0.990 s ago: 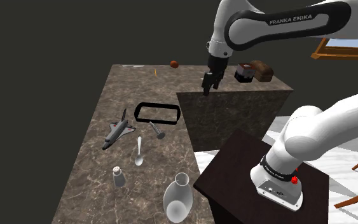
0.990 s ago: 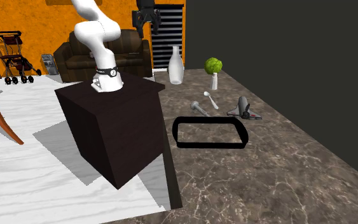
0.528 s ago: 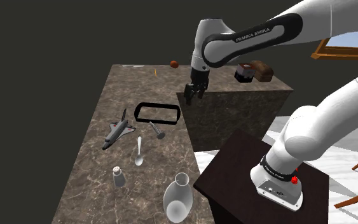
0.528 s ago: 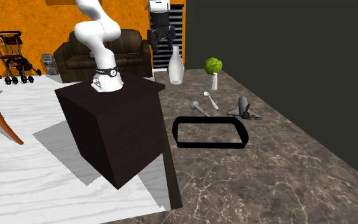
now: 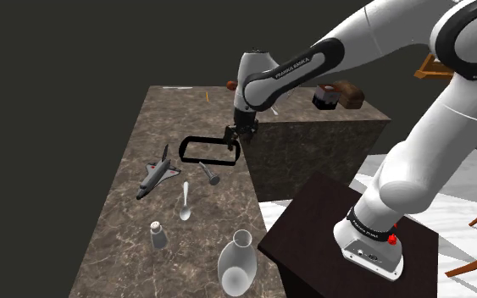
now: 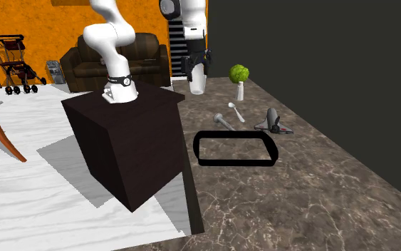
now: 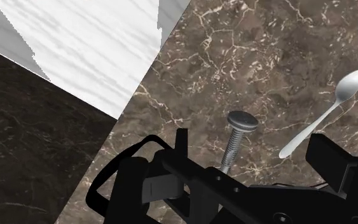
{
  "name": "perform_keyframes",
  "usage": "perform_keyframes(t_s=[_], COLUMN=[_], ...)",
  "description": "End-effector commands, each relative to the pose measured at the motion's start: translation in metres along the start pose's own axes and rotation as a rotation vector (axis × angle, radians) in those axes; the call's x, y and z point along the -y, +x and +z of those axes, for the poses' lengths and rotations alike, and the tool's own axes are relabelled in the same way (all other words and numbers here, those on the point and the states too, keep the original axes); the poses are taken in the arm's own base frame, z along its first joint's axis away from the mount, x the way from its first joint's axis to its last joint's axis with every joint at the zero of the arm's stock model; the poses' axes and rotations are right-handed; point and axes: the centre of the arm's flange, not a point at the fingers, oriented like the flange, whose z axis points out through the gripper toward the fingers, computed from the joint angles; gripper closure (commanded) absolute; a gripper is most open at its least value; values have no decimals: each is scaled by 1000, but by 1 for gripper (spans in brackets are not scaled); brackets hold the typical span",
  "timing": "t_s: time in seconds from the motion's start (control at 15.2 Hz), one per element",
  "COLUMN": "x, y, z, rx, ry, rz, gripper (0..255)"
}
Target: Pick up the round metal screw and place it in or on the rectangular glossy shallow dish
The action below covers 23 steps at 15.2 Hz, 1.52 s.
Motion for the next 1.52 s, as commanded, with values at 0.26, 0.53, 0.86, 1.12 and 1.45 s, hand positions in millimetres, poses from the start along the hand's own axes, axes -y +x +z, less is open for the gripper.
perform_keyframes(t_s=[0.26, 0.53, 0.86, 1.12, 1.45], x=[14, 22, 30, 32, 33], y=[49, 81, 123, 126, 126], z=[64, 104, 153, 172, 196], rx=[-8, -13, -20, -20, -20], ry=[21, 34, 51, 52, 52], rz=[78, 129, 193, 197, 197], gripper=[0, 0, 0, 0, 0])
